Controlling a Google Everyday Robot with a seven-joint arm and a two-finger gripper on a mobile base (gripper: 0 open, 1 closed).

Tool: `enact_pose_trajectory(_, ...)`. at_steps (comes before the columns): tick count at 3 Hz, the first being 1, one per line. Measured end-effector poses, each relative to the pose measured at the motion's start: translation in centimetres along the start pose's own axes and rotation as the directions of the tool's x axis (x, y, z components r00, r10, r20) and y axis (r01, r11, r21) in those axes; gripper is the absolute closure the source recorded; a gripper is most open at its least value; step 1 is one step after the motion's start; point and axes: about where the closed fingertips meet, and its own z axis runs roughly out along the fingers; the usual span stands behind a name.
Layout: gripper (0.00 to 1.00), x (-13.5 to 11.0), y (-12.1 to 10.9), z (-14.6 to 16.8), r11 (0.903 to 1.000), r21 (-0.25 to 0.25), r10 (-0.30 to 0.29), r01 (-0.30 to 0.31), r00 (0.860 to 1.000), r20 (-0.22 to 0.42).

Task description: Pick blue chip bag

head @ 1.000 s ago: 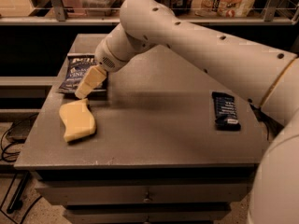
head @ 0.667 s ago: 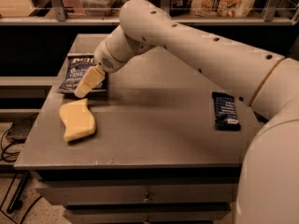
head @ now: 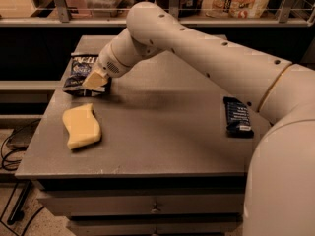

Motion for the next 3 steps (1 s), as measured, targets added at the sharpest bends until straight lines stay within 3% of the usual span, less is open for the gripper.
enact_pose_trajectory(1,0.88,-2.0,-0.4,-2.3,0.9976,0.039,-0.058,0.058,0.998,0.023)
enact_pose_trajectory(2,1.0,-4.9,-1.0,-6.6,0.9876,0.099,-0.128,0.121,0.99,0.064)
enact_pose_trajectory(3,1.0,-8.1,-2.0,-12.5,0.9682,0.162,-0.209,0.191,0.973,0.099)
